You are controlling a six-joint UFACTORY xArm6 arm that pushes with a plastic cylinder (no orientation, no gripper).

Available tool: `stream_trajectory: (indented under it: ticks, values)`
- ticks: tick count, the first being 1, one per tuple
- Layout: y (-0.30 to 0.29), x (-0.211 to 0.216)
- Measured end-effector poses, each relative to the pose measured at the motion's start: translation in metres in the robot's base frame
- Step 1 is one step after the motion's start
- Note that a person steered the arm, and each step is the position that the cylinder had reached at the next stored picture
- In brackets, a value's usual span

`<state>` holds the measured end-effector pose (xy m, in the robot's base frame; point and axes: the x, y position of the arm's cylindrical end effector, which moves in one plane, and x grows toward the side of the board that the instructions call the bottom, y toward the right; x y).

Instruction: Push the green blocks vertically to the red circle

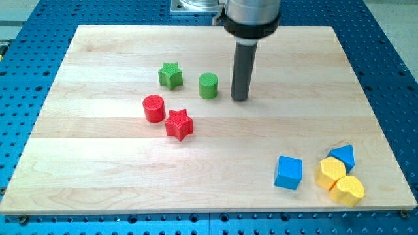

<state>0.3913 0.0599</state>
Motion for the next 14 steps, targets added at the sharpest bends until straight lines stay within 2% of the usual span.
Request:
stream_trajectory:
  ticks: [1,2,3,4,5,6,7,8,9,10,11,13,14]
  values:
    - [-0.059,-0.033]
    - [-0.064,-0.042]
    - [0.01,-0.013]
    - [-0.026,0.008]
    - [-0.074,-0.016]
    - [-0.093,-0.01]
    - [-0.07,0.041]
    - [-0.109,0.041]
    - [-0.148,0.015]
    - [-0.144,0.003]
    - [-0.038,0.036]
    - [0.268,0.118]
    - [0.267,0.159]
